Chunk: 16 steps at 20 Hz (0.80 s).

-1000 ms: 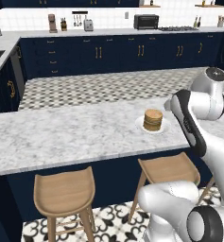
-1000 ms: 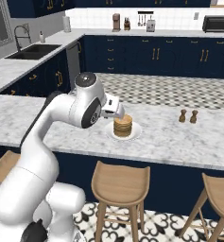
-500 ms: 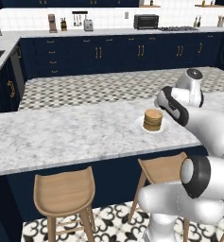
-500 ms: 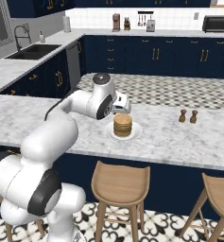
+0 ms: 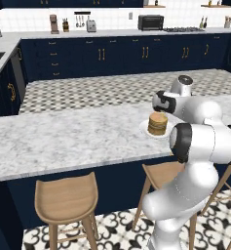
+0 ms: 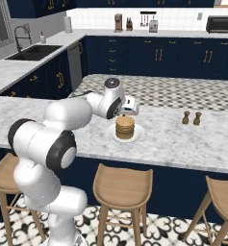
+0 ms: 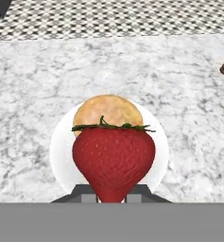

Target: Take the strawberry from the fridge and place it on top of the pancake, located on the dining counter.

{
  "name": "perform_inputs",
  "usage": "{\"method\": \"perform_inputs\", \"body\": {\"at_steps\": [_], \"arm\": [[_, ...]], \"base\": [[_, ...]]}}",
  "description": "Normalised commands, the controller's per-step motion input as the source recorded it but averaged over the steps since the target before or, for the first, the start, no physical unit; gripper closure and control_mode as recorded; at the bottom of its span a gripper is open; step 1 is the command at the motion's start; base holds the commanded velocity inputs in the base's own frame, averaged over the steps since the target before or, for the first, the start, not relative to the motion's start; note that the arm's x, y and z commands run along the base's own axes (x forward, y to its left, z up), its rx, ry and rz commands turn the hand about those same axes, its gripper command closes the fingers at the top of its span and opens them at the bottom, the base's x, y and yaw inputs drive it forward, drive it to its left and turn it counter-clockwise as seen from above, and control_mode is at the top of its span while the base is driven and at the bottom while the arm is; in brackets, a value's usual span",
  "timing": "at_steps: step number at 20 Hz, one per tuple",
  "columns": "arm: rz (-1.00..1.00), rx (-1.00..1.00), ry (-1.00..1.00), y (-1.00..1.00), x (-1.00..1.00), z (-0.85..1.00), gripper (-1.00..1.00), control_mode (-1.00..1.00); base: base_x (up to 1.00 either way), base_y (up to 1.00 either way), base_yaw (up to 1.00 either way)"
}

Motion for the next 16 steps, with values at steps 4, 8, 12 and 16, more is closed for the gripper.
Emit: {"method": "perform_inputs", "body": {"at_steps": [4,8,12,16], "arm": [[0.01,0.0,0.02,-0.03,0.74,-0.16,1.0,-1.0],[0.0,0.0,0.03,0.09,0.33,-0.15,1.0,-1.0],[0.0,0.0,0.09,0.0,0.0,-0.32,1.0,-1.0],[0.0,0.0,0.05,0.17,0.04,-0.4,1.0,-1.0]], "base": [[0.0,0.0,0.0],[0.0,0.0,0.0],[0.0,0.0,0.0],[0.0,0.0,0.0]]}}
